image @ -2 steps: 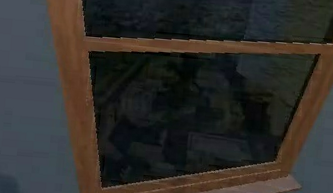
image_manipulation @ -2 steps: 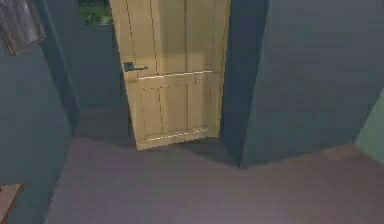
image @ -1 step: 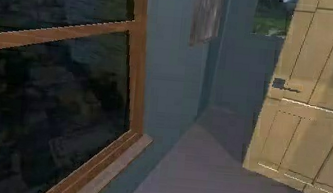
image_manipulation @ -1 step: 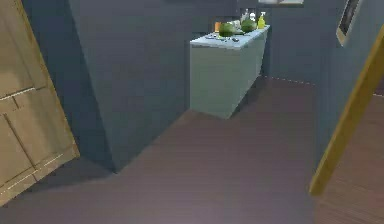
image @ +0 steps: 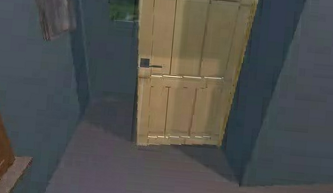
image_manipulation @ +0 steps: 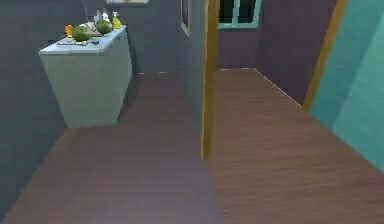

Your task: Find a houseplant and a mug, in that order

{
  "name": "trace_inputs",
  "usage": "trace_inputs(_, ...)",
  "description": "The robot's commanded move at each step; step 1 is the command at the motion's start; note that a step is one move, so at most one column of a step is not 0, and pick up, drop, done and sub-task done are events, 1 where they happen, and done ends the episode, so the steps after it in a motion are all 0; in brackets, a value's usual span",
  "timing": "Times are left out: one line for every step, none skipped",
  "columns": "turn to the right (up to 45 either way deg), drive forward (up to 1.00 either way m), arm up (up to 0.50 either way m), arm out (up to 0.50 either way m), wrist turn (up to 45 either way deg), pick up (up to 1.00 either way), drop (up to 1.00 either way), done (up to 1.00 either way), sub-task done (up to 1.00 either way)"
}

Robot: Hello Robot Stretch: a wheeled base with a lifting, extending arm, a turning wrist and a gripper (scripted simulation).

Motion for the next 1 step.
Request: trace_inputs(0.0,1.00,0.00,0.00,0.0,0.00,0.00,0.00,0.00)
